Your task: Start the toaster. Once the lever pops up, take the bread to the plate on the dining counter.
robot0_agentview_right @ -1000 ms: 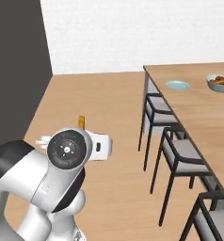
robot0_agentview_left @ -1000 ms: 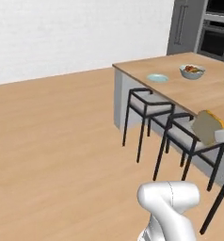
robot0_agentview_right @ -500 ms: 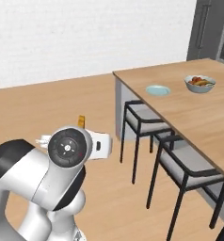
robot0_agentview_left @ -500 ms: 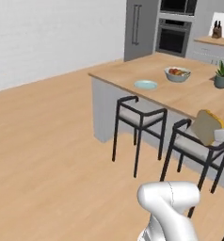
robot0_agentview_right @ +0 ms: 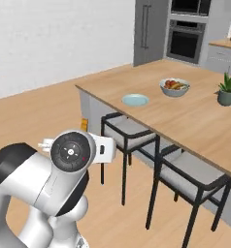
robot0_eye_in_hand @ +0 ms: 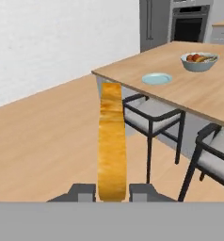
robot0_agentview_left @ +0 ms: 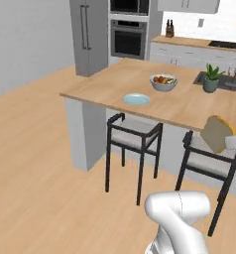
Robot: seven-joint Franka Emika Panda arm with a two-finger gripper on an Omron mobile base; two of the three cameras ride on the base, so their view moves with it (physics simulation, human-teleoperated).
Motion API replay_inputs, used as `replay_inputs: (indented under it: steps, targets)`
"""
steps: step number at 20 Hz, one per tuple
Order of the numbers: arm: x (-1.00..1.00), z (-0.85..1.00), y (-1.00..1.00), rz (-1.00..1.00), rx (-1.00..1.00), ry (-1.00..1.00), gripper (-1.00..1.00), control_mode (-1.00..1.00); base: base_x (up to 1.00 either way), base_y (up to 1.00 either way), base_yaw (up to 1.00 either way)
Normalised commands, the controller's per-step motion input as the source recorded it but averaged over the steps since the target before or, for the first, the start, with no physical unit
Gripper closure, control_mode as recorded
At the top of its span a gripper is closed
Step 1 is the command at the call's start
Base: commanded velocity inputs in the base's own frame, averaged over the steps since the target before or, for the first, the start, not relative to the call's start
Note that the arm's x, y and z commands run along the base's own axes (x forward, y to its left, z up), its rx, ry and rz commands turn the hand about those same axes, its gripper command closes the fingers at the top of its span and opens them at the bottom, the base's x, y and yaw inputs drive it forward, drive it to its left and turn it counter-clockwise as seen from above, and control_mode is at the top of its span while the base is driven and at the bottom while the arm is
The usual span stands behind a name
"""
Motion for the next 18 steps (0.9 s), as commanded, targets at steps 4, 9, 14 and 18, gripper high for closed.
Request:
replay_inputs:
  steps: [4, 9, 14, 18]
  targets:
    - [0.00, 0.00, 0.00, 0.00, 0.00, 0.00, 1.00, 1.00, 0.92, 1.00, -0.56]
    - [0.00, 0.00, 0.00, 0.00, 0.00, 0.00, 1.00, 1.00, 0.71, 1.00, -0.58]
    - [0.00, 0.00, 0.00, 0.00, 0.00, 0.00, 1.00, 1.00, 0.48, 1.00, -0.61]
    - [0.00, 0.00, 0.00, 0.00, 0.00, 0.00, 1.00, 1.00, 0.42, 1.00, -0.56]
